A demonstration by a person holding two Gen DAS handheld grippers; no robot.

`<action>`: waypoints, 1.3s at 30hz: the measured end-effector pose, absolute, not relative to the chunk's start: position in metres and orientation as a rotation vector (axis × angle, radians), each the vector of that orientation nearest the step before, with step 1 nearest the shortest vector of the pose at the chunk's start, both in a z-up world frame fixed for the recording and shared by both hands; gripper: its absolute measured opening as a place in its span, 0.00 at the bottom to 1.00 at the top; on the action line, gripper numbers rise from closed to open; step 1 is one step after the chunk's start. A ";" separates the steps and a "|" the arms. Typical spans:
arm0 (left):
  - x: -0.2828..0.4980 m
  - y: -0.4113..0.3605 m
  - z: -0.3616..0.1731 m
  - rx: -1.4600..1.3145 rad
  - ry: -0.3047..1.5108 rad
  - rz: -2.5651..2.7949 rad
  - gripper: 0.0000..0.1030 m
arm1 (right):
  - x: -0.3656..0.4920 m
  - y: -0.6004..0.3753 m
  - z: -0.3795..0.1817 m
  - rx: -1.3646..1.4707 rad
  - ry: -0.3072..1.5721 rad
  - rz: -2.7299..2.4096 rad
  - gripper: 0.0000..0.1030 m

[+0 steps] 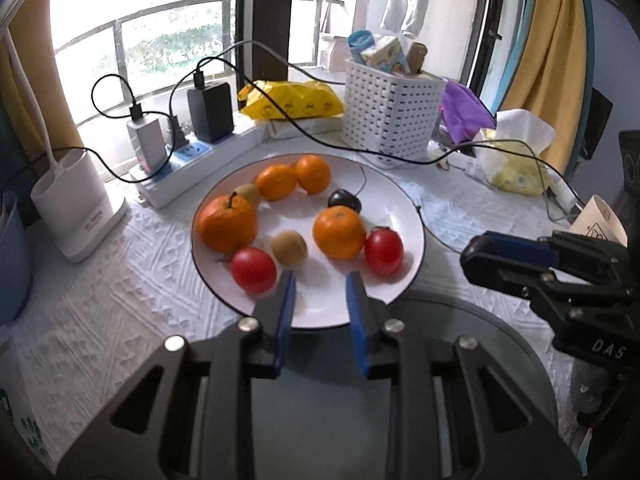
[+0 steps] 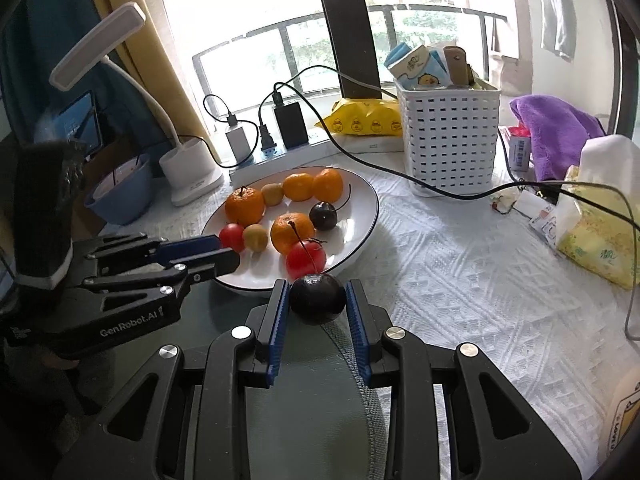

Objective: Organize fruits
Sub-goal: 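Carry the cherry onto the plate with the right gripper while the left carries the small fruit there, then open the right gripper to release the cherry while the left releases the small fruit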

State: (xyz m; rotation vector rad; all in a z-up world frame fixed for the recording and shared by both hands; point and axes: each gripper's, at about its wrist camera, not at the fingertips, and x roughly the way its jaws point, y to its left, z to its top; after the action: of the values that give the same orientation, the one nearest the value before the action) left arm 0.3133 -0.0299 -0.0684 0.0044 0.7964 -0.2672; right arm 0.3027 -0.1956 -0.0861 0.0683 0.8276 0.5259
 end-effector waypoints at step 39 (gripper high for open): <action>0.276 0.060 -0.065 -0.119 0.731 -0.077 0.48 | 0.321 -0.101 -0.096 -0.097 0.863 0.598 0.30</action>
State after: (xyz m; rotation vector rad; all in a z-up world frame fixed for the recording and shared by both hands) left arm 0.2762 0.0602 -0.0655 -0.1185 0.7311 -0.0769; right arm 0.3205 -0.1007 -0.0956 -0.0966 0.8630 0.5976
